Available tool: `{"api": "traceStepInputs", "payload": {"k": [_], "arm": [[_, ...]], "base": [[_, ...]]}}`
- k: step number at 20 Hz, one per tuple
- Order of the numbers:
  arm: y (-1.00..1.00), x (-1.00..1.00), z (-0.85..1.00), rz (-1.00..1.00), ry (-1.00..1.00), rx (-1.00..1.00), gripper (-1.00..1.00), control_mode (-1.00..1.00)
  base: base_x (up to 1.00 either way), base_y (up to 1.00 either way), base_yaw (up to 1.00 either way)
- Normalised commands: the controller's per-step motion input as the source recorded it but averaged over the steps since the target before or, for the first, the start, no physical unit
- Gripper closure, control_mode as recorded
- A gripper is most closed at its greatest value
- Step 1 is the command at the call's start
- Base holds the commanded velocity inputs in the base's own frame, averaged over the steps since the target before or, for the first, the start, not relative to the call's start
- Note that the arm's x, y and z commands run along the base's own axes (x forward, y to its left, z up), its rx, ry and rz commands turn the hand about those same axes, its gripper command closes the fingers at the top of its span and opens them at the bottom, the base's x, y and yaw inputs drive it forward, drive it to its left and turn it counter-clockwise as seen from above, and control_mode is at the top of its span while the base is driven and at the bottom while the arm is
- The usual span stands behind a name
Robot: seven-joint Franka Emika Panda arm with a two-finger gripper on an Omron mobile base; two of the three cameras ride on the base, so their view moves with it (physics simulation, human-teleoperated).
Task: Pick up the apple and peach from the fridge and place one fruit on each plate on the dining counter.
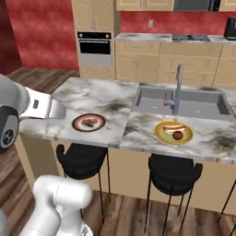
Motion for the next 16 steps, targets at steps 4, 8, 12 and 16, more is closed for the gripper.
{"api": "traceStepInputs", "payload": {"k": [4,8,12,16], "arm": [[0.00,0.00,0.00,0.00,0.00,0.00,1.00,1.00],[0.00,0.00,0.00,0.00,0.00,0.00,1.00,1.00],[0.00,0.00,0.00,0.00,0.00,0.00,1.00,1.00],[0.00,0.00,0.00,0.00,0.00,0.00,1.00,1.00]], "base": [[0.07,0.28,0.00],[0.49,0.53,0.00],[0.60,0.29,0.00],[0.68,0.01,-0.02]]}}
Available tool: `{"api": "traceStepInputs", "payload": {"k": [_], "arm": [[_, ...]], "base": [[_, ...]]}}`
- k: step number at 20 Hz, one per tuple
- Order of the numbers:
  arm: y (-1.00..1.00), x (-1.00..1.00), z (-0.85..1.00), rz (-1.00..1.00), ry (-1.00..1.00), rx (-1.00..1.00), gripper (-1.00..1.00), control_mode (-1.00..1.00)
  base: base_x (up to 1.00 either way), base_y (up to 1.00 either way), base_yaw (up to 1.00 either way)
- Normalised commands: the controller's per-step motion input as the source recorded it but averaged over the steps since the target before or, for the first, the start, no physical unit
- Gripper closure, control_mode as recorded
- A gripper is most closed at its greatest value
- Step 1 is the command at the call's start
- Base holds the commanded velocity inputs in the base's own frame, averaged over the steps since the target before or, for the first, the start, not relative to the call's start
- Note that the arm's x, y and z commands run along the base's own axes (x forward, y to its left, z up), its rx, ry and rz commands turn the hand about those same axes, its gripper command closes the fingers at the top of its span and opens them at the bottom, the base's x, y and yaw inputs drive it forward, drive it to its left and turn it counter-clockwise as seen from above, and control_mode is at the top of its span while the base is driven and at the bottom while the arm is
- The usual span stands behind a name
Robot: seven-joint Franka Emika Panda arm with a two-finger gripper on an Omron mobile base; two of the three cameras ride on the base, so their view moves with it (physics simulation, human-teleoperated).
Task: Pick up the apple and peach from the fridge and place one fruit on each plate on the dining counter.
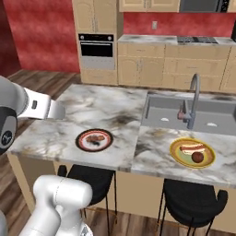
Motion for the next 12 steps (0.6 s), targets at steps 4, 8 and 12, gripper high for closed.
{"api": "traceStepInputs", "payload": {"k": [4,8,12], "arm": [[0.00,0.00,0.00,0.00,0.00,0.00,1.00,1.00],[0.00,0.00,0.00,0.00,0.00,0.00,1.00,1.00],[0.00,0.00,0.00,0.00,0.00,0.00,1.00,1.00]], "base": [[0.71,-0.03,-0.16],[0.04,0.03,-0.03],[0.00,0.00,0.00]]}}
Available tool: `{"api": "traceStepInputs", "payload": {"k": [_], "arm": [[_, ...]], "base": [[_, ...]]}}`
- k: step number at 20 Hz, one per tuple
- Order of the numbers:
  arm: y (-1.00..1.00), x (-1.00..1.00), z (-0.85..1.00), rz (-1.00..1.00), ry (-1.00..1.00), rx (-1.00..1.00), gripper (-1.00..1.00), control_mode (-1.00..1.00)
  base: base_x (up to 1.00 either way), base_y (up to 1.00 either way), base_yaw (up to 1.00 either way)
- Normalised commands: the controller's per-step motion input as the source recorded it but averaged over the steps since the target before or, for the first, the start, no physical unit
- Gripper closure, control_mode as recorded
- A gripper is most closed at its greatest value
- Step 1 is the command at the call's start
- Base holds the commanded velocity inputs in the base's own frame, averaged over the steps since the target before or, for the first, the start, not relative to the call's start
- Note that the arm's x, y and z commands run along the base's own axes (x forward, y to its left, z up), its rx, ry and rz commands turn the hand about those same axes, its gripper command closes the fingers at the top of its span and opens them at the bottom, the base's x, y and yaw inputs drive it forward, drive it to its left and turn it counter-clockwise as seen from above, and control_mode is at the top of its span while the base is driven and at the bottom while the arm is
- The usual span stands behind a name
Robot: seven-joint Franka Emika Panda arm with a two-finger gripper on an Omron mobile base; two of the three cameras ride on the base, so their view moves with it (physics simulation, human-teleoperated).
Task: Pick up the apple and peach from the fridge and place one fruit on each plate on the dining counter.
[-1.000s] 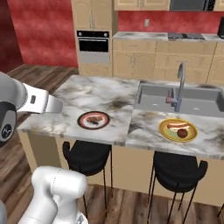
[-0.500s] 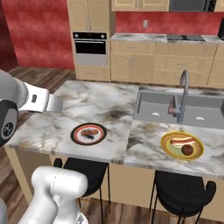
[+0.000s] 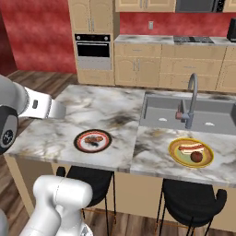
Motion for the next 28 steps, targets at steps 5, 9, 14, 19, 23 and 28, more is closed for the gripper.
{"api": "traceStepInputs", "payload": {"k": [5,9,14,19,23,28], "arm": [[0.05,0.69,0.01,-0.06,0.48,0.00,1.00,-1.00],[0.11,0.92,-0.04,-0.09,0.75,-0.02,1.00,-1.00],[0.01,0.61,-0.76,-0.04,0.21,0.00,1.00,-1.00],[0.00,0.59,-1.00,-0.03,0.08,0.00,1.00,-1.00],[0.00,0.42,-1.00,-0.02,-0.01,0.00,1.00,-1.00],[0.00,0.45,-1.00,-0.02,-0.07,0.05,1.00,-1.00]], "base": [[0.04,0.00,0.00],[0.00,0.00,0.00],[0.00,0.00,0.00],[0.00,0.00,0.00],[0.00,0.00,0.00],[0.00,0.00,0.00]]}}
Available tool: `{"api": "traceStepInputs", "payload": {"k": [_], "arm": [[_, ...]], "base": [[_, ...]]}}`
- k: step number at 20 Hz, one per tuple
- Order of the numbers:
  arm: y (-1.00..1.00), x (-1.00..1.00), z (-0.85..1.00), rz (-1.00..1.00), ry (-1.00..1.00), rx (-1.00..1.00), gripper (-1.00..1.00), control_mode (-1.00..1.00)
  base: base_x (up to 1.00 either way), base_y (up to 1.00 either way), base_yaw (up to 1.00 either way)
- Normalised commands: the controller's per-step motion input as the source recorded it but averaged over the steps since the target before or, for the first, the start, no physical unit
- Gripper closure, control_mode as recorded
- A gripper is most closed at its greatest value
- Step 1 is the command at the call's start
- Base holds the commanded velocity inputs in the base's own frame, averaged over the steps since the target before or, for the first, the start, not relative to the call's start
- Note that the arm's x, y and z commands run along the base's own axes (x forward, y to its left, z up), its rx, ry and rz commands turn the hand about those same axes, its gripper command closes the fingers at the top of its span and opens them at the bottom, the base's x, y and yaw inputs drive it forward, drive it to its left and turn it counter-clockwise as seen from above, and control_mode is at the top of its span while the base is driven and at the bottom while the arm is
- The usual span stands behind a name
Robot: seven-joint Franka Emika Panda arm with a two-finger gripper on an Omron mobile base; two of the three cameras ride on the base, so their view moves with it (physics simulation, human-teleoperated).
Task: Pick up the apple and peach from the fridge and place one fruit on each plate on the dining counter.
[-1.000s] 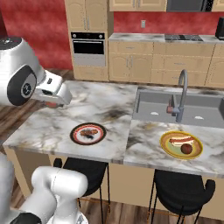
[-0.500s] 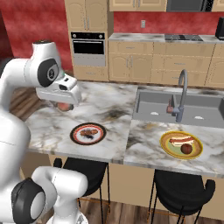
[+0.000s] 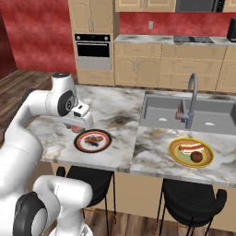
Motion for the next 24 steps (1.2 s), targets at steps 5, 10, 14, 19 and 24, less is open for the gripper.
{"api": "traceStepInputs", "payload": {"k": [5,10,14,19,24], "arm": [[0.00,0.61,-1.00,-0.02,-0.02,0.08,1.00,-1.00],[0.00,0.57,-0.67,-0.04,0.04,0.03,1.00,-1.00],[0.00,0.25,-0.07,0.00,0.09,0.00,1.00,-1.00],[0.00,0.76,-0.04,0.00,0.18,0.00,1.00,-1.00],[0.00,0.81,-0.06,0.00,0.07,0.00,1.00,-1.00]], "base": [[0.00,0.00,0.00],[0.00,0.00,0.00],[0.00,0.00,0.00],[0.00,0.00,0.00],[0.00,0.00,0.00]]}}
